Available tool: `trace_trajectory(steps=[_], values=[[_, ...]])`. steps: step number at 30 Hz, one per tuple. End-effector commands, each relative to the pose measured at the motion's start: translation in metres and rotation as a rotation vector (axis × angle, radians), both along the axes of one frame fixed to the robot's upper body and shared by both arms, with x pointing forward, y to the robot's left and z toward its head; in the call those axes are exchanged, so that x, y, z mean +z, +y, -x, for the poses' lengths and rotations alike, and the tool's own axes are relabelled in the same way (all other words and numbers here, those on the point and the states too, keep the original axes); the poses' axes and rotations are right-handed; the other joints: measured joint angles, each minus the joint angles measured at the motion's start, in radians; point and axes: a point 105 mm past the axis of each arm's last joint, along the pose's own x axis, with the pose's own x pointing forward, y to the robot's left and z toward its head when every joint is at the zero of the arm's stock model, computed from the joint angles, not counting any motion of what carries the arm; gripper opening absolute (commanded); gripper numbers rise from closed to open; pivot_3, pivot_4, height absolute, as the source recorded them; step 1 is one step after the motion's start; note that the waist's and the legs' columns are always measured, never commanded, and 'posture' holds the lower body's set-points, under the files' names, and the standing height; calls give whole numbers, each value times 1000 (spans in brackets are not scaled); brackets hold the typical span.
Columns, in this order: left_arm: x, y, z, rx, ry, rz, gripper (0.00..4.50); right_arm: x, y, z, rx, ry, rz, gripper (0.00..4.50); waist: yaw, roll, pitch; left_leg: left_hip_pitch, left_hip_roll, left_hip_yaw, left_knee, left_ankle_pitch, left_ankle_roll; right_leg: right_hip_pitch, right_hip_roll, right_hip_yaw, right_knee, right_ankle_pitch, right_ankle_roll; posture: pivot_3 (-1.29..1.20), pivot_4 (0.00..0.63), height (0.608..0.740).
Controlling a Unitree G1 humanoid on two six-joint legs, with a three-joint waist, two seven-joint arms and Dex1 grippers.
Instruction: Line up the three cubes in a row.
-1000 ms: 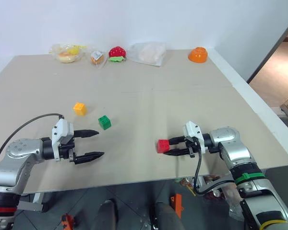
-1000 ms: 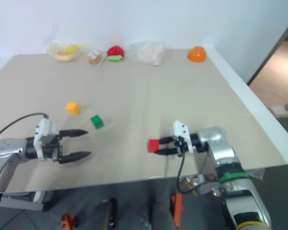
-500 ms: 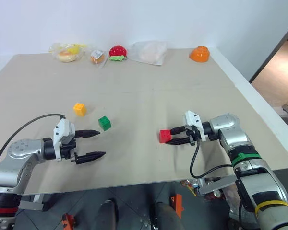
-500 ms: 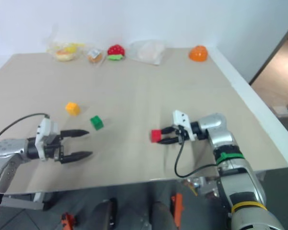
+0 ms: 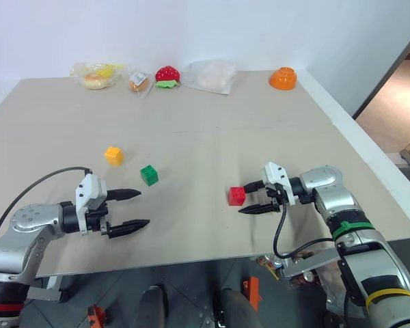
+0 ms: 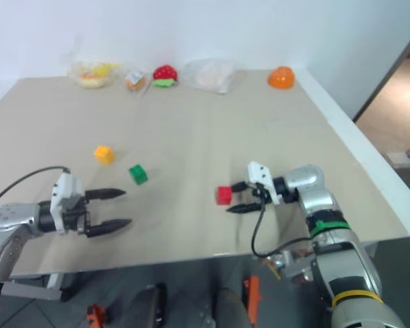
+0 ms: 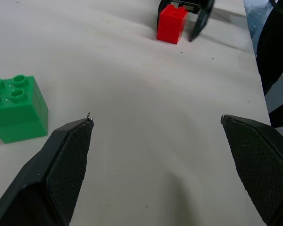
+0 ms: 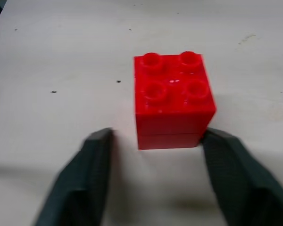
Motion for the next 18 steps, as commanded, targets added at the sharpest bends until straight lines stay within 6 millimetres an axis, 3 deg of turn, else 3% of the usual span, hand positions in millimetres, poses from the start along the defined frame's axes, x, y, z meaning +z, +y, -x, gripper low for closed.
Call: trace_trajectory(steps=[1, 5, 9, 14, 18], values=[[0, 11, -5, 62, 2, 10, 4500, 5, -13, 3, -7, 28, 43, 3771, 0, 0, 0, 0, 0, 0, 0, -1, -1, 0, 0, 0, 0, 0, 0, 0, 150, 740], [-13, 26, -7, 113, 53, -12, 4500, 22, -22, 11, 21, 15, 60, 3771, 4, 0, 0, 0, 0, 1, 1, -1, -1, -4, -3, -2, 0, 1, -1, 0, 150, 740], [-28, 44, -17, 203, 58, -66, 4500, 66, -29, 13, 4, -101, 11, 3771, 2, 1, 0, -1, -1, 5, 1, -1, -1, -2, -6, -1, 0, 2, 0, 0, 150, 740], [-27, 33, -32, 200, 18, -40, 4500, 131, -2, 26, 0, -164, -293, 3771, 3, 1, 0, -2, 0, 5, -1, -1, -1, -4, -5, -2, 0, 2, 0, 0, 150, 740], [-28, 19, -48, 179, -2, -33, 4500, 139, 30, 59, 81, -140, -396, 3771, 6, -2, -1, -2, 1, 4, -2, -2, -2, -4, -3, -2, 0, 2, 1, 0, 150, 740]])
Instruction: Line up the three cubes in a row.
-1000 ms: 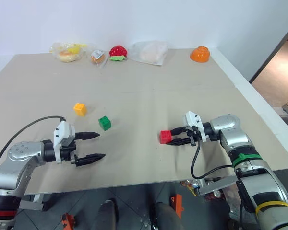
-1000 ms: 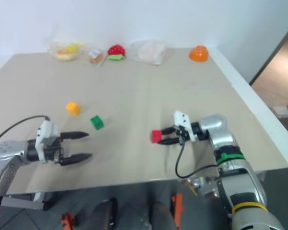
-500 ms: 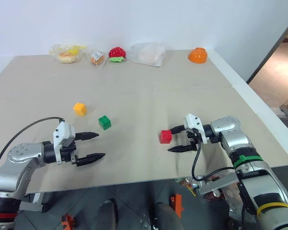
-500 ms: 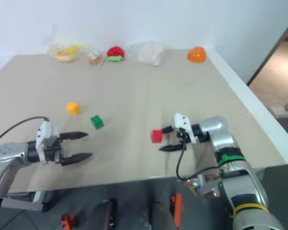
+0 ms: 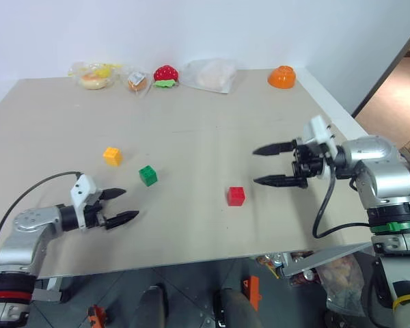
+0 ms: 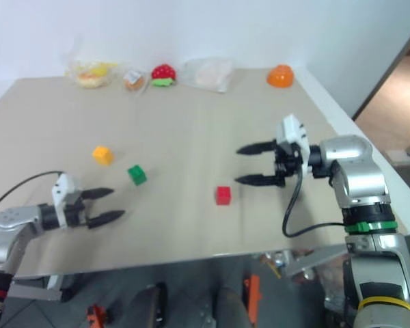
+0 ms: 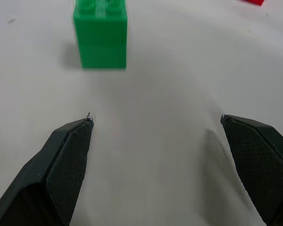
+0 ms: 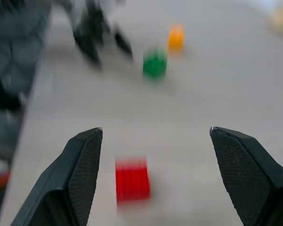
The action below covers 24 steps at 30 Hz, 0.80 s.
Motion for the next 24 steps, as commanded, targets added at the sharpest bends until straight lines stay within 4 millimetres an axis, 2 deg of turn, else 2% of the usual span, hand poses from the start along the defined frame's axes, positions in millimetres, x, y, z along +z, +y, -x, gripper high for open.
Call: trace_trajectory(steps=[1, 5, 10, 16, 19, 24], values=[[4, -4, -13, -6, -42, -14, 4500, 5, 22, 27, 66, -1, -54, 3771, 3, -1, -1, -1, 0, -1, 0, 0, 0, 0, 1, 0, 0, -1, 1, 0, 150, 740], [4, -10, -28, 2, -65, -8, 4500, -8, 31, 38, 54, 19, -60, 3771, 8, -1, -1, -2, -1, -1, 1, -1, 0, 1, 1, 1, 0, -2, 2, 0, 150, 740], [9, -14, -48, 49, -83, 35, 4500, -13, 31, 44, 17, 33, -88, 3771, 16, -1, -1, -2, 0, -1, 5, -1, 0, 1, 1, 1, 0, -2, 2, 0, 150, 740], [13, -37, -60, 14, -87, 83, 4500, -15, 30, 51, -1, 45, -99, 3771, 21, -2, -1, -2, 0, -1, 7, 0, 1, 2, 0, 1, 0, -1, 2, 0, 150, 740], [18, -48, -66, 1, -96, 115, 3680, -17, 32, 52, -3, 49, -99, 3807, 26, -2, -1, -2, 0, -1, 7, 0, 1, 2, 1, 0, 0, 0, 2, 0, 150, 740], [21, -55, -66, -24, -96, 135, 1932, -20, 30, 49, -23, 57, -98, 3807, 25, -3, -2, -3, 0, -1, 6, 0, 1, 2, 1, 1, 0, 0, 2, 0, 150, 740]])
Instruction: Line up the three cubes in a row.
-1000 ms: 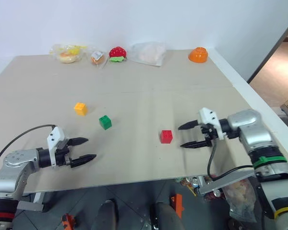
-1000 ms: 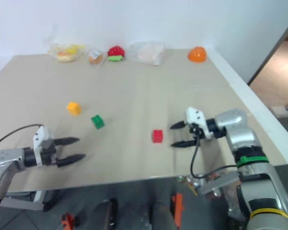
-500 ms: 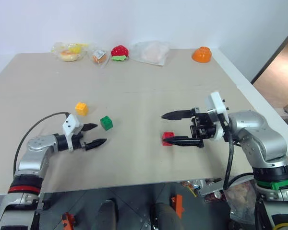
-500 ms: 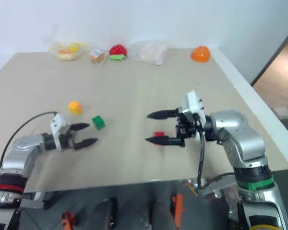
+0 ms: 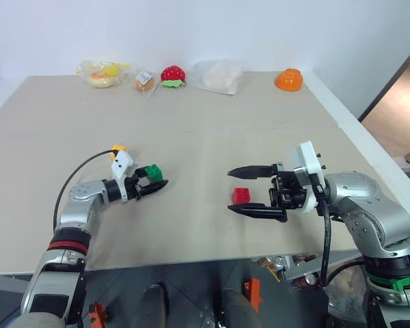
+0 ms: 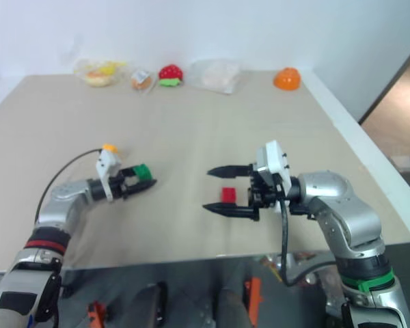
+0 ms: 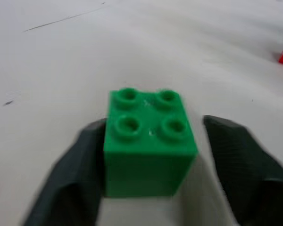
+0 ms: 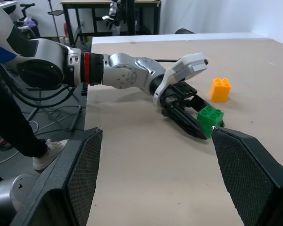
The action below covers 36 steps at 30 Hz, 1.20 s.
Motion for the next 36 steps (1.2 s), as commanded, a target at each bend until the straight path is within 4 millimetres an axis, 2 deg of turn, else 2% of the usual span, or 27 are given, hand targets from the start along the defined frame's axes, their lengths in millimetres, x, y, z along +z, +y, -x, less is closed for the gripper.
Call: trace_trajectory(steps=[1, 2, 4, 6, 12, 16, 19, 25, 33, 36], values=[[11, -3, -1, -24, -41, 1, 1659, 8, -2, 3, -5, -41, -8, 3807, 0, 0, 0, 0, 0, 0, -1, 0, 0, 0, 0, 0, 0, 0, 0, 0, 150, 740], [11, -3, -1, -29, -41, -4, 1364, 8, -3, 2, -15, -41, -6, 3807, 1, 0, 0, 0, 0, -1, -1, 0, 0, 0, 1, 0, 0, 0, 0, 0, 150, 740], [10, -4, 0, -33, -39, -8, 1383, 5, -6, -2, -40, -43, -2, 3807, 1, 0, 0, 0, 0, -1, -1, 0, 0, 0, 1, 0, 0, 0, 0, 0, 150, 740], [10, -10, 5, -76, -65, -44, 1383, 2, -16, -14, -134, -51, -9, 3807, 1, 0, 0, 0, 0, -1, -1, 0, 0, 0, 1, 0, 0, 0, 0, 0, 150, 740], [25, -49, 30, -315, -163, -114, 1383, -6, -43, -31, -313, -53, -16, 3807, 2, 0, 0, -1, 0, -1, 0, 0, 0, 0, 1, 0, -1, 0, 0, 0, 150, 740], [31, -78, 48, -475, -199, -132, 1383, -7, -58, -29, -383, -47, -34, 3807, 2, 0, 0, -1, 0, -1, 0, 0, 0, 1, 1, 1, 0, 0, 0, 0, 150, 740], [33, -96, 54, -553, -194, -114, 1383, -8, -68, -26, -426, -48, -27, 3807, 2, 0, 0, -1, 0, -1, 0, 0, 0, 1, 2, 1, -1, 0, 0, 0, 150, 740], [21, -110, 49, -597, -165, -131, 1383, -3, -82, -19, -484, -59, -22, 3807, 2, 0, 0, -1, 0, -2, 1, 0, 1, 1, 3, 2, 0, 0, 0, 0, 150, 740], [22, -118, 23, -506, -161, -134, 1383, -1, -82, -13, -507, -64, -21, 3807, 1, 0, 0, -1, 0, -2, 2, 0, 1, 1, 3, 2, -1, 0, 1, 0, 150, 740], [21, -117, 21, -494, -149, -130, 1383, -1, -81, -13, -510, -63, -23, 3807, 1, 0, 0, -1, 0, -2, 2, 0, 1, 1, 3, 2, -1, 0, 1, 0, 150, 740]])
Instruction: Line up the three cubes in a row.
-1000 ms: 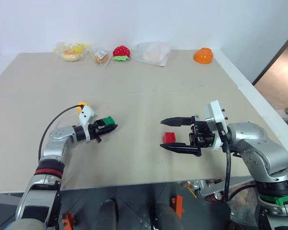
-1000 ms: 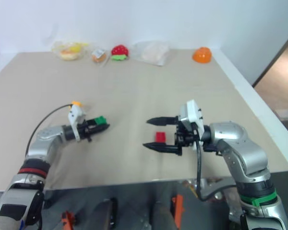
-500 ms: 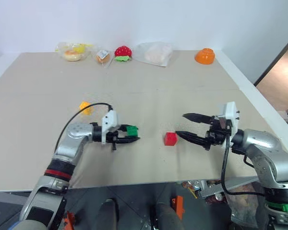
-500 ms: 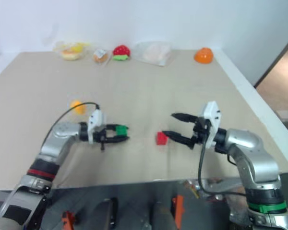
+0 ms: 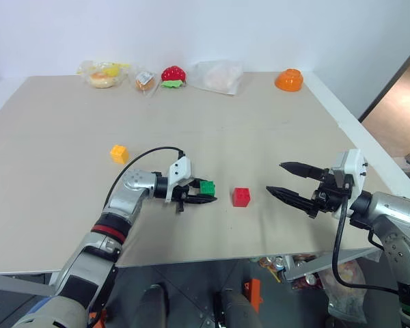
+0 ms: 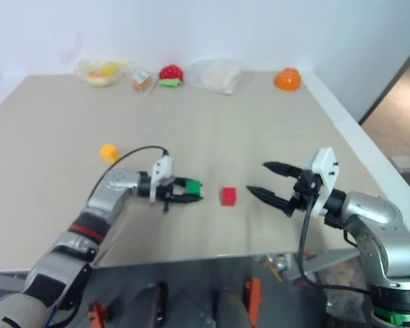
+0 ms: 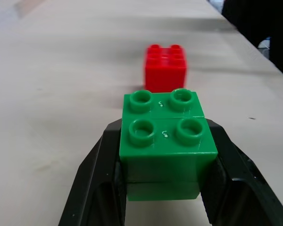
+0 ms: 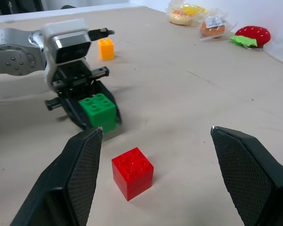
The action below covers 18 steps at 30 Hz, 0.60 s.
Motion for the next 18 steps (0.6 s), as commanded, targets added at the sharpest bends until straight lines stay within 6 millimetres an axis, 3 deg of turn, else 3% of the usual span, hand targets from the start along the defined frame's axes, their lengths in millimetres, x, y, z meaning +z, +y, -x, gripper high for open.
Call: trace_trajectory(steps=[1, 8, 18], values=[[8, 1, -3, 10, -24, 22, 1383, 12, 0, 4, -4, -51, 9, 3807, 0, 0, 0, 0, 0, 0, 0, 0, 0, 0, 0, 0, 0, 0, 0, 0, 150, 740], [-8, 11, 9, 3, 25, -11, 1383, 11, 4, 0, 5, -51, 8, 3807, -1, 0, 0, 0, 0, 0, -1, 0, 0, 0, 0, 0, 0, 0, 0, 0, 150, 740], [-18, 23, 8, 45, 37, -39, 1383, 13, 7, -3, 20, -54, 5, 3807, -1, 0, 0, 0, 0, -1, 0, 0, 0, 0, 1, 0, 0, 0, 0, 0, 150, 740]])
